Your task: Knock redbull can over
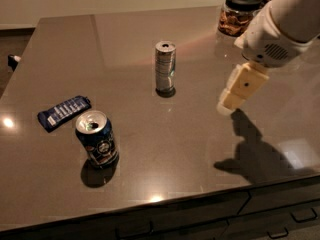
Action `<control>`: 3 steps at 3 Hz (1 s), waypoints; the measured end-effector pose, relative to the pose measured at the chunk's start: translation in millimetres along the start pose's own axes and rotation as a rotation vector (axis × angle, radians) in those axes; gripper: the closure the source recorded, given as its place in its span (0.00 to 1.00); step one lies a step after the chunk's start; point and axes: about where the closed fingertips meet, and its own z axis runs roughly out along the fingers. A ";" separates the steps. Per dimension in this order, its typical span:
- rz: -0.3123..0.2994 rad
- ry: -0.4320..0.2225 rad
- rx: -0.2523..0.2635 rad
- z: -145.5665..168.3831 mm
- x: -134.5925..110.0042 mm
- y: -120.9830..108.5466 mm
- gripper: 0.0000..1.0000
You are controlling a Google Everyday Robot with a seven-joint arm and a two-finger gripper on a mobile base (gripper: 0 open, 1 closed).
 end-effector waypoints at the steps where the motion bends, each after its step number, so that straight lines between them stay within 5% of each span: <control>1: 0.069 -0.056 0.024 25.3 -23.7 -11.4 0.00; 3: 0.147 -0.246 0.000 70.8 -72.4 -30.2 0.00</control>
Offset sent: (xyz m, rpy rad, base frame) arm 0.0871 0.0710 -0.0339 0.3133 -0.0658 -0.1324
